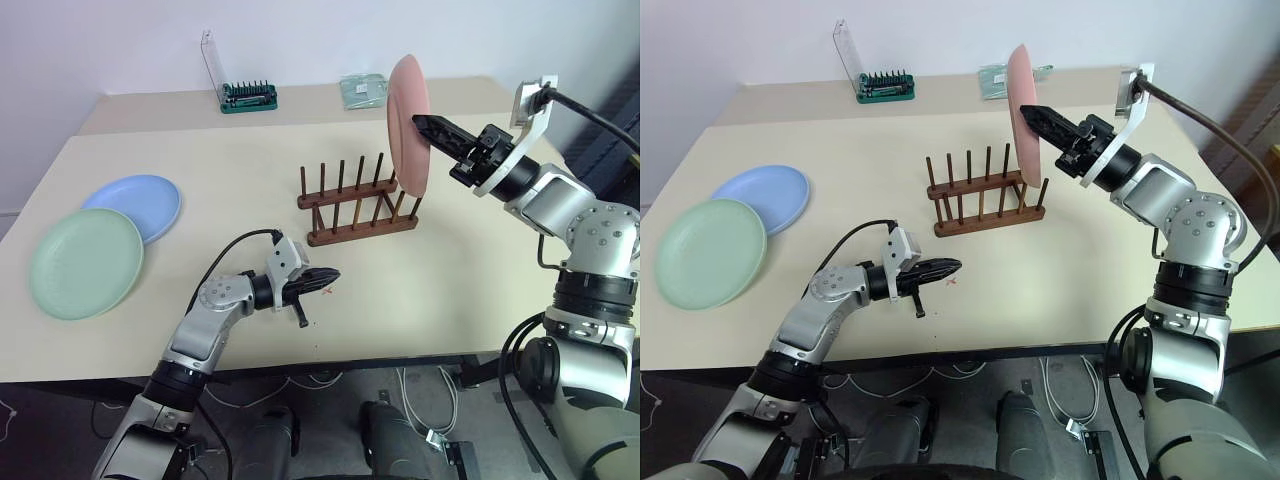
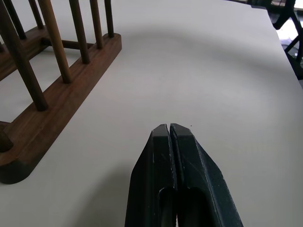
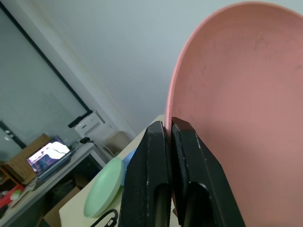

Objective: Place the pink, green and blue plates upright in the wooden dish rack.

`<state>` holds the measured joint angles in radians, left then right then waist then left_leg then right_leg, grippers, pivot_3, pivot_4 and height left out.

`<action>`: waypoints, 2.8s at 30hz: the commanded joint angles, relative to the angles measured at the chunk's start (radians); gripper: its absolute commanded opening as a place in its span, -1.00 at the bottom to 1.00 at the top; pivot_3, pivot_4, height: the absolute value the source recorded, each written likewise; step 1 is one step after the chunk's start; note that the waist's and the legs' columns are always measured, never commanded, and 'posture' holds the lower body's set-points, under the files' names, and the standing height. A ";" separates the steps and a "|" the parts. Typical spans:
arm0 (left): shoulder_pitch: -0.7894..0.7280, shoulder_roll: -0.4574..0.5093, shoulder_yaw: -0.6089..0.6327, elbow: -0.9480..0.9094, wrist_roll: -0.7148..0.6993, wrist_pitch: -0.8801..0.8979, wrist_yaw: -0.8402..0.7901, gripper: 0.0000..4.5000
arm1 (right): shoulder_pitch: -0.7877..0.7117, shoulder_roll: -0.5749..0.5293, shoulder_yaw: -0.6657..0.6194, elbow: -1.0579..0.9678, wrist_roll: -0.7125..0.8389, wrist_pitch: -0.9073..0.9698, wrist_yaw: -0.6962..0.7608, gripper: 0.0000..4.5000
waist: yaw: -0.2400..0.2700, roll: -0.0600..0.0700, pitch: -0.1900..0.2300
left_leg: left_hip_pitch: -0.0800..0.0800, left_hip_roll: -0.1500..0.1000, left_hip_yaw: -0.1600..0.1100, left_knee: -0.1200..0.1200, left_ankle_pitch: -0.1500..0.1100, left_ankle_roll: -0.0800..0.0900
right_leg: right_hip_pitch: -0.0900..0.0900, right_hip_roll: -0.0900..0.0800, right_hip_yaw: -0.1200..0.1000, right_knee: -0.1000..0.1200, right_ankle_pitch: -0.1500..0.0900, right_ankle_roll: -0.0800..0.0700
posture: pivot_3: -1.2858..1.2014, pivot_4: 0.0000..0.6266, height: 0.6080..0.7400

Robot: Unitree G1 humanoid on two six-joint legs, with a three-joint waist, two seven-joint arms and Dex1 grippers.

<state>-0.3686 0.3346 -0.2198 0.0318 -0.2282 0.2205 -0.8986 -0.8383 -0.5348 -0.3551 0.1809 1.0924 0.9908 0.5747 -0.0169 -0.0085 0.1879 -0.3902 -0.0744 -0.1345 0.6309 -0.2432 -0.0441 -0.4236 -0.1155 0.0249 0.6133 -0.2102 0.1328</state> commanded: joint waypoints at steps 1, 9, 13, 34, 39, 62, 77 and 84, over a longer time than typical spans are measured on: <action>-0.017 0.002 0.000 -0.040 -0.008 -0.002 -0.008 -1.00 | -0.053 -0.032 0.004 0.033 0.003 0.016 0.091 -0.97 | 0.000 0.000 0.000 | 0.000 0.000 0.000 0.000 0.000 0.000 | 0.000 0.000 0.000 0.000 0.000 0.000 | 0.03 -0.52 1.00; -0.007 0.007 0.005 -0.050 -0.005 0.005 -0.005 -1.00 | -0.068 -0.036 0.006 0.101 0.011 0.111 0.162 -0.97 | 0.001 0.000 0.000 | 0.000 0.000 0.000 0.000 0.000 0.000 | 0.000 0.000 0.000 0.000 0.000 0.000 | 0.03 -0.52 1.00; -0.003 0.009 0.006 -0.052 -0.006 0.006 -0.004 -1.00 | -0.068 -0.022 -0.001 0.136 -0.027 0.086 0.146 -0.97 | 0.001 0.000 0.000 | 0.000 0.000 0.000 0.000 0.000 0.000 | 0.000 0.000 0.000 0.000 0.000 0.000 | 0.03 -0.52 1.00; 0.005 0.014 0.006 -0.054 -0.003 0.006 0.004 -1.00 | -0.124 -0.024 -0.045 0.282 -0.135 0.095 0.217 -0.97 | -0.003 0.000 0.000 | 0.000 0.000 0.000 0.000 0.000 0.000 | 0.000 0.000 0.000 0.000 0.000 0.000 | 0.03 -0.52 1.00; 0.002 0.016 0.005 -0.051 -0.003 0.004 0.005 -1.00 | -0.080 0.046 -0.112 0.101 -0.040 0.157 0.084 -0.97 | -0.002 0.000 0.000 | 0.000 0.000 0.000 0.000 0.000 0.000 | -0.001 0.000 0.000 0.000 0.000 0.000 | 0.03 -0.52 1.00; -0.176 0.106 0.036 0.398 0.210 -0.205 0.152 -1.00 | -0.060 0.068 -0.201 -0.175 0.143 0.046 -0.219 -0.97 | -0.002 0.000 0.000 | -0.001 0.000 0.000 0.000 0.000 0.000 | -0.002 0.000 0.000 0.001 0.000 0.000 | 0.03 -0.52 1.00; -0.205 0.062 0.083 0.488 0.172 -0.312 0.209 -1.00 | -0.046 0.143 -0.097 -0.209 0.183 0.039 -0.253 -0.97 | -0.002 0.000 0.000 | 0.000 0.000 0.000 0.000 0.000 0.000 | -0.002 0.000 0.000 0.002 0.000 0.000 | 0.03 -0.52 1.00; -0.049 0.085 0.082 0.155 -0.006 -0.125 -0.012 -1.00 | -0.046 0.163 -0.061 -0.155 0.135 0.004 -0.267 -0.97 | -0.002 0.001 0.000 | -0.002 0.001 0.000 -0.001 0.000 0.000 | -0.004 0.000 0.001 0.002 0.000 0.000 | 0.03 -0.52 1.00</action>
<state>-0.4141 0.4046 -0.1523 0.2546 -0.1997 0.0653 -0.8873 -0.8674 -0.3709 -0.4082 0.0360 1.2216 1.0199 0.3016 -0.0189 -0.0077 0.1877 -0.3918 -0.0739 -0.1347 0.6302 -0.2434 -0.0437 -0.4273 -0.1155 0.0254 0.6150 -0.2098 0.1326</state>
